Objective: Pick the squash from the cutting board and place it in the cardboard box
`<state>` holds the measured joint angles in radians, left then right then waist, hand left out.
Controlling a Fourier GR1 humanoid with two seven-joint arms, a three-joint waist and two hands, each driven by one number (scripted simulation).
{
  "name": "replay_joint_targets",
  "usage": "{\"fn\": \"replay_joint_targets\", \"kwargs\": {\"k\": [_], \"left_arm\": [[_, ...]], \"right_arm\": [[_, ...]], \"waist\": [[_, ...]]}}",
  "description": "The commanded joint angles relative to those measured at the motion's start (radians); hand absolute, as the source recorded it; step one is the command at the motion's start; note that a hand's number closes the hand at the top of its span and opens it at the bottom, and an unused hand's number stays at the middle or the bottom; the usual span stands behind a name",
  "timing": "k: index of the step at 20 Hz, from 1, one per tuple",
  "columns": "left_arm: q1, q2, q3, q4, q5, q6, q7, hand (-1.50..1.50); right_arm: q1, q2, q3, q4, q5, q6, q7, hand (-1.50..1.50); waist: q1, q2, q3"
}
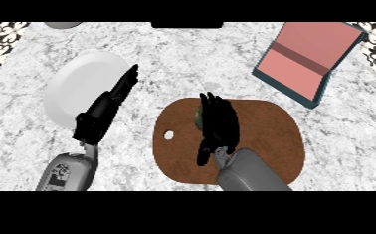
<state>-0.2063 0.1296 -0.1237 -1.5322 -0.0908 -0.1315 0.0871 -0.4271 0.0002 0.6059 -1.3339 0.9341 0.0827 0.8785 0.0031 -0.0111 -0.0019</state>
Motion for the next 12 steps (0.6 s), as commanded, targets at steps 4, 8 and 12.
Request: {"fn": "replay_joint_targets", "kwargs": {"k": [4,8,12], "left_arm": [[0.060,-0.027,-0.023,-0.017,-0.033,0.004,-0.027,0.00],[-0.016,-0.009,0.036,0.028,-0.011,-0.024,-0.027,0.00],[0.033,-0.006,0.007,-0.075,-0.007,-0.043,0.041,0.00]], "right_arm": [[0.053,-0.011,0.028,0.037,0.062,0.022,-0.064,1.50],[0.002,-0.007,-0.022,0.090,0.100,-0.016,-0.121,1.50],[0.028,-0.030,0.021,0.048,0.196,-0.080,-0.097,1.50]], "waist": [[-0.001,0.011,0.002],[-0.002,0.012,0.002],[0.000,0.010,0.002]]}}
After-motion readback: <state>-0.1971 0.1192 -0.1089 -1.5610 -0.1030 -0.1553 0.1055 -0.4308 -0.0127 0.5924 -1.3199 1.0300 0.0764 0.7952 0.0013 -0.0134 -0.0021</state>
